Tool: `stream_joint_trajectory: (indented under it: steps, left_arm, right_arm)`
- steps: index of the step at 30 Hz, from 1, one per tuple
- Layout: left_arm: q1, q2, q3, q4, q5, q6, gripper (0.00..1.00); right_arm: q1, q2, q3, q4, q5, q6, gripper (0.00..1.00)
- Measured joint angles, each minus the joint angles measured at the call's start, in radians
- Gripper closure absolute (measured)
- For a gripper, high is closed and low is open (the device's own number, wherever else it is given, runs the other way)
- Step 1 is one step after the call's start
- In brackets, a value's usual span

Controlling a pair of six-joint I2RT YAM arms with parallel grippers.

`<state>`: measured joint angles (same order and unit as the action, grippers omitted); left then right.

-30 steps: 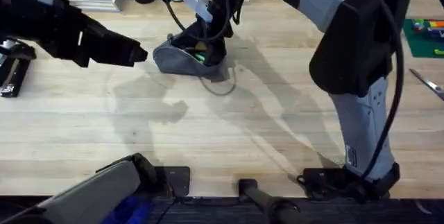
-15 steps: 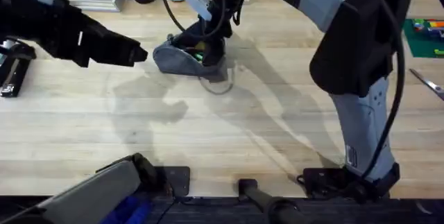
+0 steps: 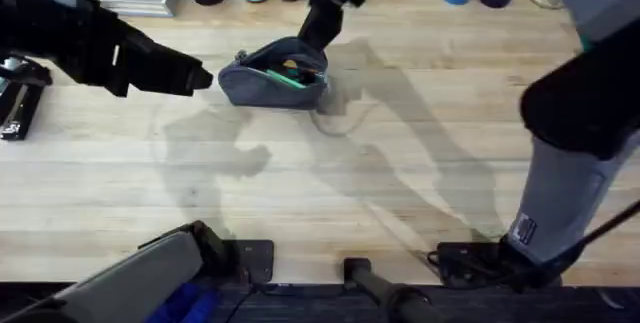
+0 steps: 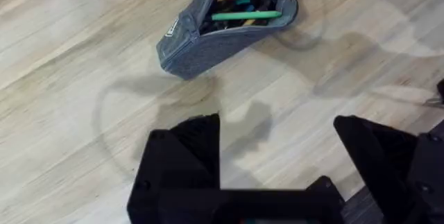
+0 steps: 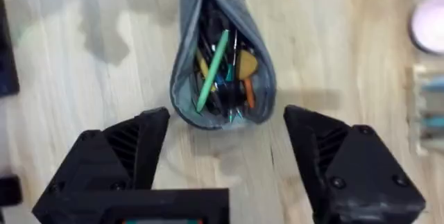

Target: Unzip the bag, pick up the pens from the table one at a time and place them inside, then zip the bag closed.

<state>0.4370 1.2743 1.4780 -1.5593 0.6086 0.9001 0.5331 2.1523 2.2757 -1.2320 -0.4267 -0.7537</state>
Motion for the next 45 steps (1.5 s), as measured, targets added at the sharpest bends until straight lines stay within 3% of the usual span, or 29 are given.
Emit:
stream_joint_trajectory:
  steps: [6, 20, 33, 36, 45]
  left_arm:
    - [0.0, 0.0, 0.0, 0.0, 0.0, 0.0, 0.006]
    - [0.0, 0.0, 0.0, 0.0, 0.0, 0.0, 0.005]
    - [0.0, 0.0, 0.0, 0.0, 0.001, 0.008, 0.005]
    - [0.0, 0.0, 0.0, 0.0, 0.004, 0.035, 0.006]
    - [0.026, 0.012, 0.0, -0.018, 0.089, 0.212, 0.008]
  right_arm:
    - [-0.044, -0.075, -0.044, 0.0, 0.0, 0.107, 0.006]
    - [-0.12, -0.258, -0.296, -0.003, 0.008, 0.256, 0.006]
    - [-0.122, -0.323, -0.323, 0.003, 0.102, 0.395, 0.006]
    - [-0.122, -0.323, -0.324, 0.004, 0.109, 0.4, 0.006]
    - [-0.122, -0.323, -0.325, 0.004, 0.113, 0.409, 0.006]
